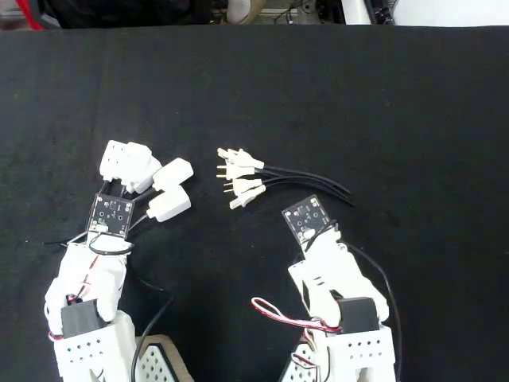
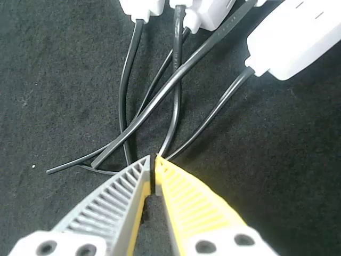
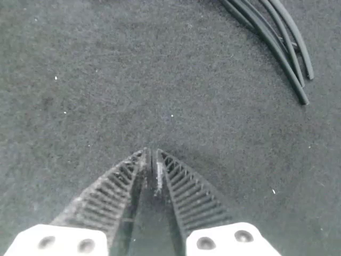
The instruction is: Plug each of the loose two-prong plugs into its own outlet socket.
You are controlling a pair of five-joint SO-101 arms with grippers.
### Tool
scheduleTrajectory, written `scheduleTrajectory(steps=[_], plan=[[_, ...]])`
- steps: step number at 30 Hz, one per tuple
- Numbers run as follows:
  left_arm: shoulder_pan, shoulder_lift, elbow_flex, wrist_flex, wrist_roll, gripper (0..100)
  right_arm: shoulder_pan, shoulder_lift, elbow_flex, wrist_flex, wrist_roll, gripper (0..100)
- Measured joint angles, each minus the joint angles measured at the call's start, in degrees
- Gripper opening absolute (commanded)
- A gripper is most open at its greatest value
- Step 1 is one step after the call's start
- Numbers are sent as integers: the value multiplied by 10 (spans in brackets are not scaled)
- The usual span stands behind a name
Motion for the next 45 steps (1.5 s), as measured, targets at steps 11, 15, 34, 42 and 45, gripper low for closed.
scheduleTrajectory(steps=[11,15,34,42,45], plan=[[0,0,0,0,0,31,0,0,0,0,0,14],[0,0,0,0,0,31,0,0,0,0,0,14],[0,0,0,0,0,30,0,0,0,0,0,14],[1,0,0,0,0,30,0,0,0,0,0,14],[10,0,0,-10,0,30,0,0,0,0,0,14]])
